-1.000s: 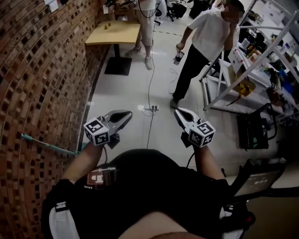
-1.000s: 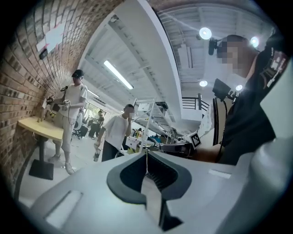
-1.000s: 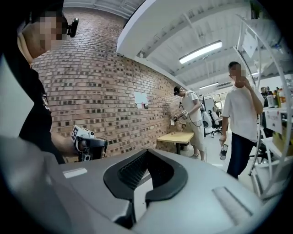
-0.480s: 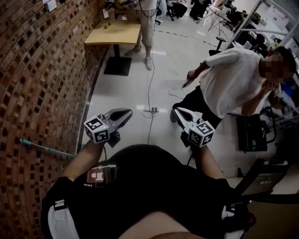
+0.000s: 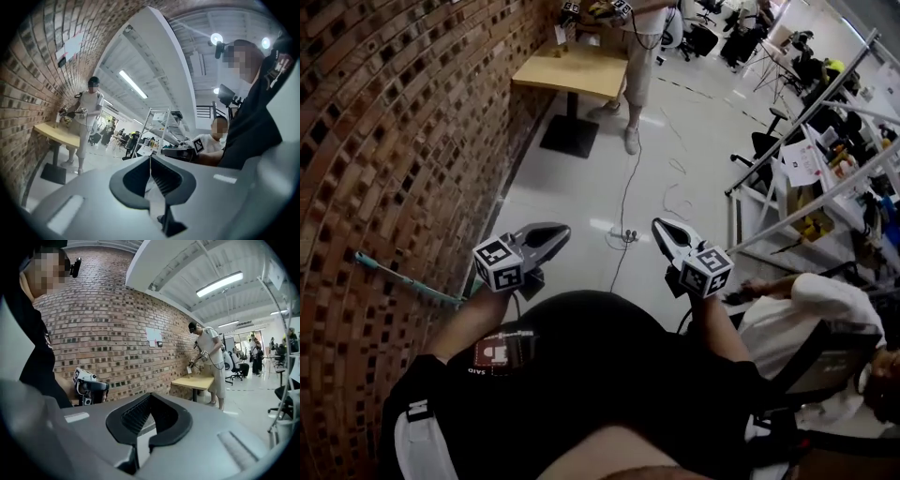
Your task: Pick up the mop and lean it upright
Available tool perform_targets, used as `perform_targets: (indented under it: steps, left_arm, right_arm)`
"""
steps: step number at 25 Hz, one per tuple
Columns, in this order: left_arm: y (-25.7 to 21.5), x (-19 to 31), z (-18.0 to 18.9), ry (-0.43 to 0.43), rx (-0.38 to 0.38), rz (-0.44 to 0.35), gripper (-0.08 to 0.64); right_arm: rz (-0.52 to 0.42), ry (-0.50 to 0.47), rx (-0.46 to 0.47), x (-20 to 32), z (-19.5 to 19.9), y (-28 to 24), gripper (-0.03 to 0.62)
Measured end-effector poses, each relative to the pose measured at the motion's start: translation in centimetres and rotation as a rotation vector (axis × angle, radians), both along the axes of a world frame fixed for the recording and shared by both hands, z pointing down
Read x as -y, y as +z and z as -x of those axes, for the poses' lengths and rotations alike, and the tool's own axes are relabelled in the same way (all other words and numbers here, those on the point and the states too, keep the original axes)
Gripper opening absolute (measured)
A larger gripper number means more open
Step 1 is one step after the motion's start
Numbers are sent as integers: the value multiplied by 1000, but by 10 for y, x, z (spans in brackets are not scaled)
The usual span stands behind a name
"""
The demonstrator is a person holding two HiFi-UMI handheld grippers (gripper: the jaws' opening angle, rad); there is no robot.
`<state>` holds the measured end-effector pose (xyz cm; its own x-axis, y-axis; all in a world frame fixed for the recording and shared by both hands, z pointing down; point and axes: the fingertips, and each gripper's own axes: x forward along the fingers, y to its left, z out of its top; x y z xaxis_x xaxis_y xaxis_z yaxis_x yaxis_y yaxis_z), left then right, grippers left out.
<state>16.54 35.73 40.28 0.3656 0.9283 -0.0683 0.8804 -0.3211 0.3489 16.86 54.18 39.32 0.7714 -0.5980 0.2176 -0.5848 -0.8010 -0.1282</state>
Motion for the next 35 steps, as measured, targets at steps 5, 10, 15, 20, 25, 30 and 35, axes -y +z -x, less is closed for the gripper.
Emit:
perform_targets:
  steps: [5, 10, 15, 20, 25, 30, 35]
  left_arm:
    - [5, 64, -8, -100, -2, -31, 3]
    - [3, 130, -15, -261, 2, -43, 3]
    - [8, 185, -7, -469, 29, -53, 3]
    - [13, 230, 5, -734, 54, -76, 3]
    - [12, 253, 30, -1032, 72, -44, 3]
    - [12, 261, 59, -1267, 76, -37, 3]
    - [18, 259, 117, -1470, 119, -58, 3]
  right_arm:
    - [-14, -114, -13, 68, -37, -5, 14]
    - [-22, -294, -6, 149, -69, -4, 14]
    - [-32, -500, 18, 217, -98, 5, 14]
    - [-54, -749, 29, 282, -121, 9, 14]
    - [-26, -1026, 51, 332, -125, 14, 14]
    - [-12, -1236, 52, 364, -117, 15, 14]
    - [-16, -1402, 89, 394, -84, 30, 14]
